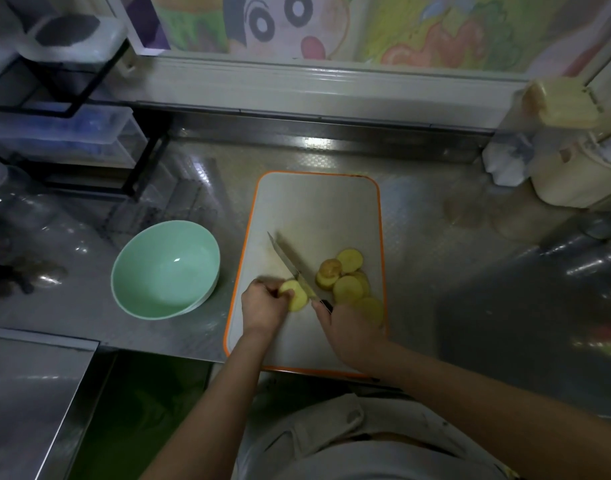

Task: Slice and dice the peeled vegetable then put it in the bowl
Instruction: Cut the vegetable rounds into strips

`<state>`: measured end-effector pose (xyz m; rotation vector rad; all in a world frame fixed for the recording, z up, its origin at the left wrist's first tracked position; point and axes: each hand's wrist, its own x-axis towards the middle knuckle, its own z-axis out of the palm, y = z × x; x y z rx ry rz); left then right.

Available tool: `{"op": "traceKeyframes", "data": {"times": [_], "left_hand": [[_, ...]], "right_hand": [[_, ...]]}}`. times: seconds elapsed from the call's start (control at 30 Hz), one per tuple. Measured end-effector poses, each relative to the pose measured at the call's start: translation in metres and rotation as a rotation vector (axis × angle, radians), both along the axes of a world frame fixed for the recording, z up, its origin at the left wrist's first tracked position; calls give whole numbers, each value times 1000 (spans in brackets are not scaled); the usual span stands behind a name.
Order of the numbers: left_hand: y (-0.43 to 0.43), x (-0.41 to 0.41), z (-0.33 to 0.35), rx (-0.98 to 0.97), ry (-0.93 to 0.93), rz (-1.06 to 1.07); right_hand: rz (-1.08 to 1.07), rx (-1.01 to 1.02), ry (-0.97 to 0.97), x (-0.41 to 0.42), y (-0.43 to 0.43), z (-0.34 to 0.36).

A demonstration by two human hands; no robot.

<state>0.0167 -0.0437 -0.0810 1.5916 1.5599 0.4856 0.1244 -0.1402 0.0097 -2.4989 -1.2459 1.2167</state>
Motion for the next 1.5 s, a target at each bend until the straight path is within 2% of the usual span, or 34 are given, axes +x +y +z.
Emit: {"op": "traceKeyframes", "data": {"times": [0.03,0.17,0.3,0.37,0.43,0.57,0.67,0.8,0.93,1.03,1.17,1.27,1.5], "left_hand": [[0,0,1,2,3,1],[0,-1,0,20,18,-19],[-1,-2,1,34,21,-25],[-1,-1,2,32,24,-26],[-1,-1,1,33,43,-32],[-2,0,4,40,31,-21],[-1,-1,2,36,15,-33],[0,-3,0,17,3,-34],[-1,-2,-1,24,13,-34],[-1,-1,1,17,-6,-25],[-3,-2,2,23,-21,-21],[-2,-2,1,19,-30,-26],[-2,-2,2,-10,-23,-5]], "right_hand": [[-17,-9,58,0,-4,0],[1,-71,36,-2,1,-12],[-15,-40,47,-4,5,-33],[-26,107,128,-2,5,-48],[-47,173,145,3,4,-52],[1,128,108,12,5,-47],[-20,173,126,18,3,-47],[-11,317,-133,19,3,-51],[-93,414,2,21,4,-49],[-114,485,-13,20,1,-45],[-84,487,40,19,-3,-39],[-67,481,9,20,-5,-38],[20,317,-58,18,-8,-29]]}}
